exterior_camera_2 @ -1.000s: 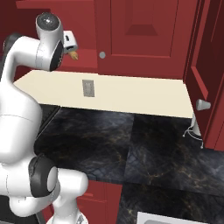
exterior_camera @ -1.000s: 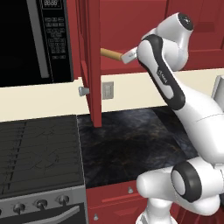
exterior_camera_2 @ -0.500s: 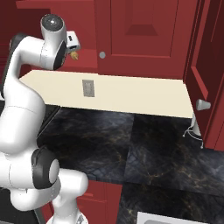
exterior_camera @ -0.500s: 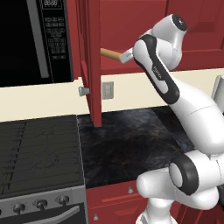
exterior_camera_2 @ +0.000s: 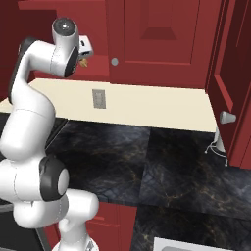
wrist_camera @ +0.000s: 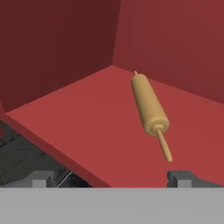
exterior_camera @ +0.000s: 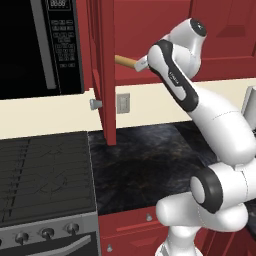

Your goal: Open the cabinet, retrieve the rolling pin, and place it next to the meat on the cutting board to prepare for tenderizing.

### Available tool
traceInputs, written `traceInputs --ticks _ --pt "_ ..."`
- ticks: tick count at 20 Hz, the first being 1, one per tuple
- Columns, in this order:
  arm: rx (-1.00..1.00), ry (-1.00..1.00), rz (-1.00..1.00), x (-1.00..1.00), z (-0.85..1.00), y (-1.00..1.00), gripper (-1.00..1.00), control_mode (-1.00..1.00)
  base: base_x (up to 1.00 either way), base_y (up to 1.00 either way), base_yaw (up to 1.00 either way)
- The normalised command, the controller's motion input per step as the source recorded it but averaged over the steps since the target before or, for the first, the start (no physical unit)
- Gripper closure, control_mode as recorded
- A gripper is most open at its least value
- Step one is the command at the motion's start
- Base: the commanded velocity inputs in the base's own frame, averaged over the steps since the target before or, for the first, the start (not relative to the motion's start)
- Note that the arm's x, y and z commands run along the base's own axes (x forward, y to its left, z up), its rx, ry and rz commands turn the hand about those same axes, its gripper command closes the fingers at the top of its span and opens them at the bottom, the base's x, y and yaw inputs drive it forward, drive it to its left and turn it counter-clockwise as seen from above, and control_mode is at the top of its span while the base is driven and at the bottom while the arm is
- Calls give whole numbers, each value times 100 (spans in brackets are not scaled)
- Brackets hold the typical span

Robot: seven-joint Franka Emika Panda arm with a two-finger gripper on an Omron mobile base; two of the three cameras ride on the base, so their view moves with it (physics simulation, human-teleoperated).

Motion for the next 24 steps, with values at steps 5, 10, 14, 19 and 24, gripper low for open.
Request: traceInputs --ticks 5,10,14,19,24 --pt "0 1 0 26 -11 0 -100 -100 0 0 0" --pt "0 1 0 26 -10 0 -100 -100 0 0 0" --pt "0 1 0 28 -8 0 -100 -100 0 0 0" --pt "0 0 0 22 -4 0 -100 -100 0 0 0" --pt "0 0 0 17 -3 0 -100 -100 0 0 0"
